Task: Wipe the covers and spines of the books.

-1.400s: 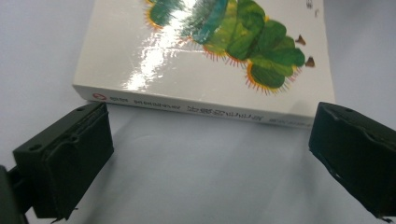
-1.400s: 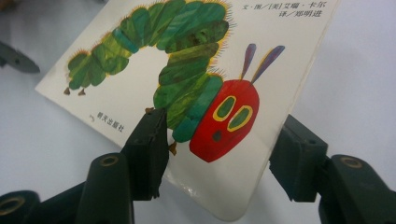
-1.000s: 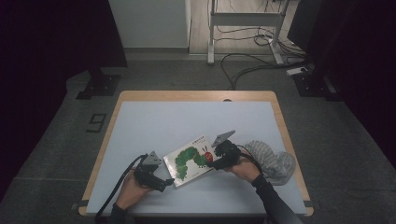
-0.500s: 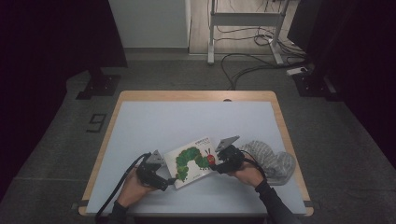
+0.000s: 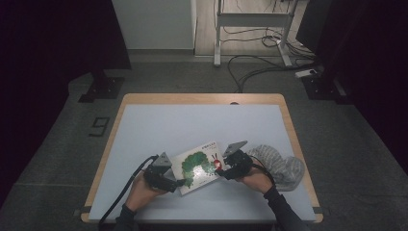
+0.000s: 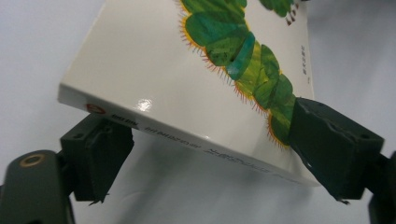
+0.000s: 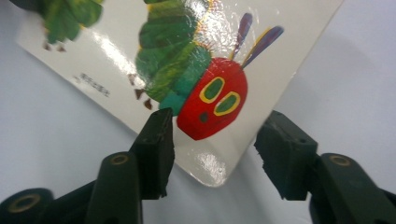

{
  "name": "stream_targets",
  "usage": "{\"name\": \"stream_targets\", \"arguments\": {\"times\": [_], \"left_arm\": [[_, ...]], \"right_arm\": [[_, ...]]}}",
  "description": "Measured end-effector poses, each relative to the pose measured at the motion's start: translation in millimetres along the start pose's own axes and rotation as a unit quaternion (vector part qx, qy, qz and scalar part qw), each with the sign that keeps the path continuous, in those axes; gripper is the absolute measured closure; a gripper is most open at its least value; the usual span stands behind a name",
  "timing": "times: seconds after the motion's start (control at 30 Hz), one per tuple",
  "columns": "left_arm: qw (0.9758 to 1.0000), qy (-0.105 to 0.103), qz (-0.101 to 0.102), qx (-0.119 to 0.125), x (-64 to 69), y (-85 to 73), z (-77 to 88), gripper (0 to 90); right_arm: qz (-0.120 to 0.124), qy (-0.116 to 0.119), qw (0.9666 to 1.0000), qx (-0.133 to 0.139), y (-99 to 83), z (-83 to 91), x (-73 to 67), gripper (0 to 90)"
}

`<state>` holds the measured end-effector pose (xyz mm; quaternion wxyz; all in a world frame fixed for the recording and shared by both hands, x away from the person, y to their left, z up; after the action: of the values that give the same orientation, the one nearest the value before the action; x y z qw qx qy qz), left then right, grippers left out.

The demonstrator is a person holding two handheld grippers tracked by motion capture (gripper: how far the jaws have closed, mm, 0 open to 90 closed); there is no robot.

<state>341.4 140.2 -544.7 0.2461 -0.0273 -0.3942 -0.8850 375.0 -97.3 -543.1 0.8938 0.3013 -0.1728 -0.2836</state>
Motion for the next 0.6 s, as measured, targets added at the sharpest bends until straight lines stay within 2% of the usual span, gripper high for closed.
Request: {"name": "stream_targets", "arguments": {"times": [0.13,0.23,0.3,0.37,0.47,0.6], "left_arm": [[0.9999,0.010,-0.005,-0.003,1.2,2.4,0.8,16.0],[0.9998,0.016,-0.006,0.005,2.3,5.8,3.6,20.1],[0.9997,0.019,-0.006,0.011,2.4,8.3,6.3,24.1],[0.9997,0.020,-0.005,0.011,2.1,10.1,7.7,26.7],[0.9997,0.023,-0.007,0.009,1.6,13.0,9.7,29.1],[0.9993,0.032,-0.010,0.018,1.3,19.2,14.7,36.2]], "right_arm": [[-0.020,0.004,0.9998,0.000,4.0,-5.1,2.3,30.4],[-0.022,0.001,0.9998,-0.003,8.1,-12.7,5.0,25.2],[-0.027,0.007,0.9996,-0.003,12.3,-16.4,5.9,25.0],[-0.044,0.022,0.9988,0.005,18.5,-17.9,6.0,26.5],[-0.051,0.021,0.9985,0.002,22.7,-17.6,7.4,27.8],[-0.049,0.006,0.9987,0.014,26.1,-12.8,10.0,30.7]]}}
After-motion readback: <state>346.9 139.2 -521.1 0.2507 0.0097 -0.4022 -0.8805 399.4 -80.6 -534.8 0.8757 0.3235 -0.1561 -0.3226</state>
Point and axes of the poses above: each handheld gripper's, and its own axes: z roughly backward along the jaws, y roughly out of its top, x roughly to its right, the point moved 6 cm from there along -z, roughly forward along the jaws, and after that the axes turned 13 degrees about -y, right-handed, at the moved point
